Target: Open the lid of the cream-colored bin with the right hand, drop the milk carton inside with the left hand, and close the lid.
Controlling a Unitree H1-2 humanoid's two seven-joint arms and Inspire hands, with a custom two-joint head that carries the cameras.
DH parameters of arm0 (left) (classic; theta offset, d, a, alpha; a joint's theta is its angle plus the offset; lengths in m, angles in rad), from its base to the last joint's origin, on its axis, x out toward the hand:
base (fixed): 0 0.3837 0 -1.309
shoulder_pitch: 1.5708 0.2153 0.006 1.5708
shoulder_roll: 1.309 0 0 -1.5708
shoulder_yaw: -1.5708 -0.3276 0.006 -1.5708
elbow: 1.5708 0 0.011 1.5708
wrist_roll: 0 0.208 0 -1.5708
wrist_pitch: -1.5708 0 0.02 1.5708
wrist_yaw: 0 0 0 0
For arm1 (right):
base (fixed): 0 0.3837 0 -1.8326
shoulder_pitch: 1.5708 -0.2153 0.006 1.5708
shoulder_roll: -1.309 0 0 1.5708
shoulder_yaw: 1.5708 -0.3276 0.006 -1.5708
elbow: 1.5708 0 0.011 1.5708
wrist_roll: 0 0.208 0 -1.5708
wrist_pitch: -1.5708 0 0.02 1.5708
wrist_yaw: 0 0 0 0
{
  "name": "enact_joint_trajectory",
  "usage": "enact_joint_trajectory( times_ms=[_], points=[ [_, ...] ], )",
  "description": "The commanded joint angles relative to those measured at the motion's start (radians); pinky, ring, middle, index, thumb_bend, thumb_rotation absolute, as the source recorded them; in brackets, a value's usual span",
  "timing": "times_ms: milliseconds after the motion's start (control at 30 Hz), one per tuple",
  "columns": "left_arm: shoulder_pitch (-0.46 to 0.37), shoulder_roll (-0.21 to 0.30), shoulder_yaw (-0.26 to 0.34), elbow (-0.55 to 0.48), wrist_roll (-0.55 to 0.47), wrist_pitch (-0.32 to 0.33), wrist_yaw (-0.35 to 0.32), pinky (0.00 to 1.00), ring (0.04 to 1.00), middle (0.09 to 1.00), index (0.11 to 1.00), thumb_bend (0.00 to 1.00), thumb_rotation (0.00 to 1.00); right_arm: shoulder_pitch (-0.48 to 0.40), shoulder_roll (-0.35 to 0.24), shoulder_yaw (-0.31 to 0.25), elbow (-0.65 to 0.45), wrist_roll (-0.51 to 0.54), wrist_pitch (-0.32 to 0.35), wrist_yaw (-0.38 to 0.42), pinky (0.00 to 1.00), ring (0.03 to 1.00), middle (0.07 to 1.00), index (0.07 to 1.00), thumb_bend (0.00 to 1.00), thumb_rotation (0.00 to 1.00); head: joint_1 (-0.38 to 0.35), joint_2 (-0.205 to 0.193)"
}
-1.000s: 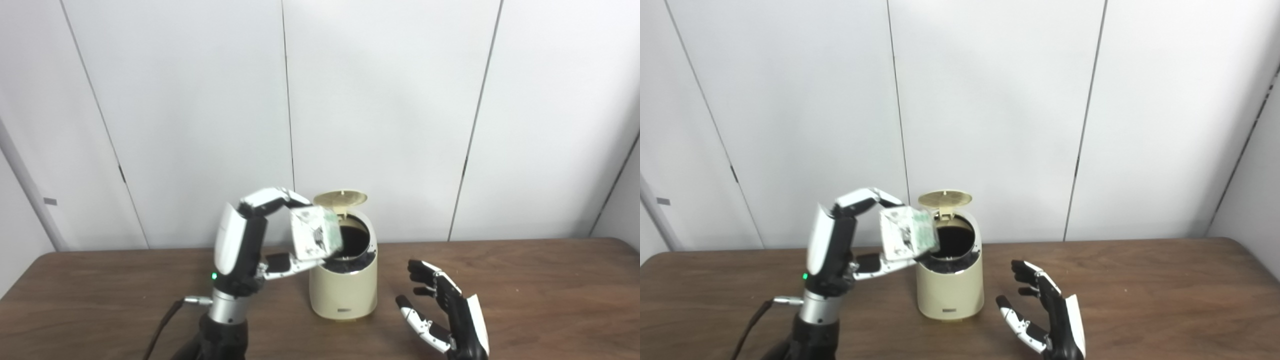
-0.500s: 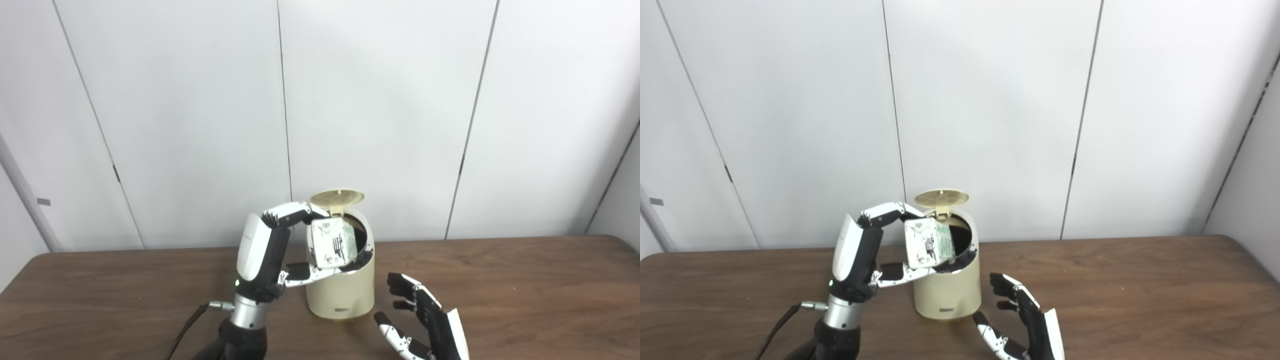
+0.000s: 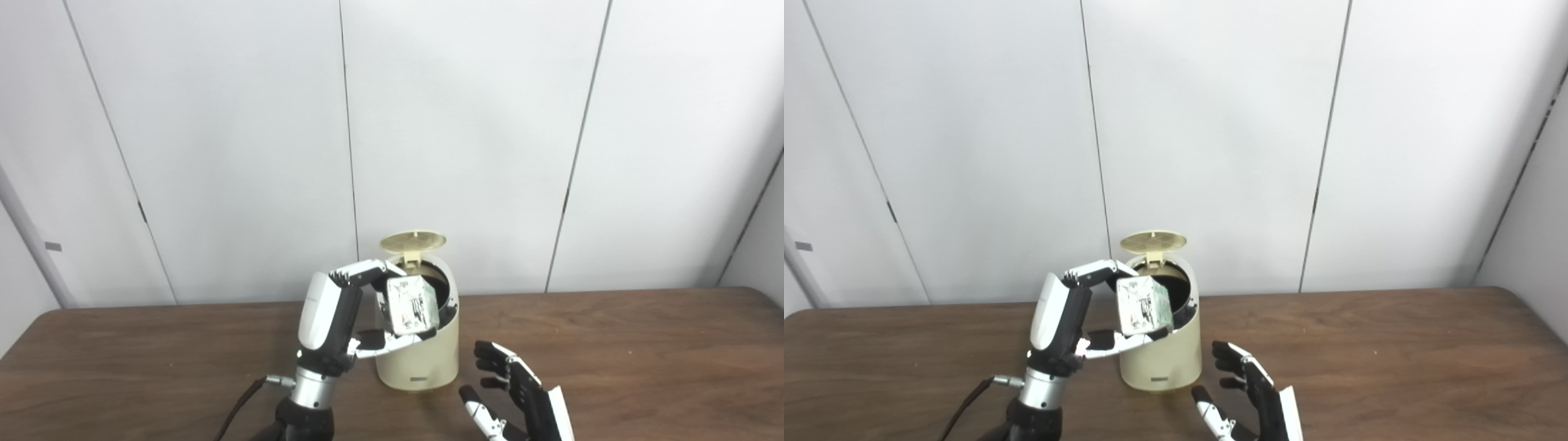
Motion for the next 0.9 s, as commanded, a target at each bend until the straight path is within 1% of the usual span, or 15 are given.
enact_joint_trajectory(
  times_ms=[0, 133, 333, 433, 500, 567, 667, 700, 767, 867],
  points=[
    [-0.085, 0.011, -0.002, -0.001, 0.014, -0.018, 0.077, 0.45, 0.472, 0.476, 0.473, 0.5, 0.0, 0.057, 0.004, 0.013, 0.012, -0.016, 0.012, 0.008, 0.64, 0.741, 0.762, 0.751, 0.23, 0.25, -0.001, 0.0],
    [-0.113, 0.023, -0.036, 0.029, 0.027, -0.018, 0.139, 0.47, 0.474, 0.474, 0.47, 0.5, 0.0, 0.076, 0.001, 0.035, -0.016, -0.062, 0.047, 0.009, 0.66, 0.753, 0.767, 0.744, 0.23, 0.29, -0.001, 0.005],
    [-0.162, 0.046, -0.093, 0.059, 0.024, -0.018, 0.207, 0.47, 0.466, 0.48, 0.469, 0.51, 0.0, 0.084, -0.003, 0.039, -0.023, -0.07, 0.043, 0.005, 0.66, 0.753, 0.762, 0.749, 0.23, 0.34, -0.001, 0.005],
    [-0.183, 0.058, -0.112, 0.056, 0.003, -0.018, 0.221, 0.47, 0.468, 0.479, 0.466, 0.51, 0.0, 0.084, -0.002, 0.039, -0.026, -0.07, 0.052, 0.007, 0.66, 0.755, 0.766, 0.753, 0.23, 0.35, 0.001, 0.005],
    [-0.195, 0.062, -0.117, 0.057, -0.004, -0.018, 0.226, 0.46, 0.47, 0.479, 0.464, 0.5, 0.0, 0.083, 0.0, 0.037, -0.023, -0.068, 0.048, 0.003, 0.66, 0.753, 0.765, 0.751, 0.23, 0.32, 0.001, 0.004],
    [-0.201, 0.062, -0.11, 0.057, -0.008, -0.018, 0.222, 0.46, 0.472, 0.479, 0.462, 0.5, 0.0, 0.082, 0.001, 0.036, -0.019, -0.068, 0.044, 0.0, 0.66, 0.751, 0.763, 0.749, 0.23, 0.3, 0.0, 0.004],
    [-0.209, 0.06, -0.103, 0.069, 0.001, -0.018, 0.226, 0.46, 0.469, 0.479, 0.466, 0.5, 0.0, 0.083, 0.002, 0.035, -0.022, -0.062, 0.051, 0.005, 0.67, 0.759, 0.77, 0.754, 0.23, 0.33, 0.0, 0.004],
    [-0.21, 0.059, -0.103, 0.073, 0.005, -0.018, 0.229, 0.46, 0.467, 0.48, 0.467, 0.51, 0.0, 0.083, 0.002, 0.035, -0.022, -0.061, 0.05, 0.006, 0.67, 0.757, 0.769, 0.753, 0.23, 0.31, 0.0, 0.004],
    [-0.219, 0.057, -0.109, 0.096, 0.022, -0.018, 0.254, 0.46, 0.462, 0.482, 0.471, 0.51, 0.0, 0.086, 0.004, 0.035, -0.025, -0.059, 0.056, 0.007, 0.66, 0.75, 0.765, 0.752, 0.23, 0.31, -0.003, 0.003],
    [-0.227, 0.055, -0.121, 0.116, 0.026, -0.018, 0.268, 0.45, 0.455, 0.487, 0.47, 0.51, 0.0, 0.09, 0.003, 0.039, -0.032, -0.064, 0.062, 0.009, 0.66, 0.752, 0.767, 0.751, 0.23, 0.34, -0.008, 0.001]
  ],
)
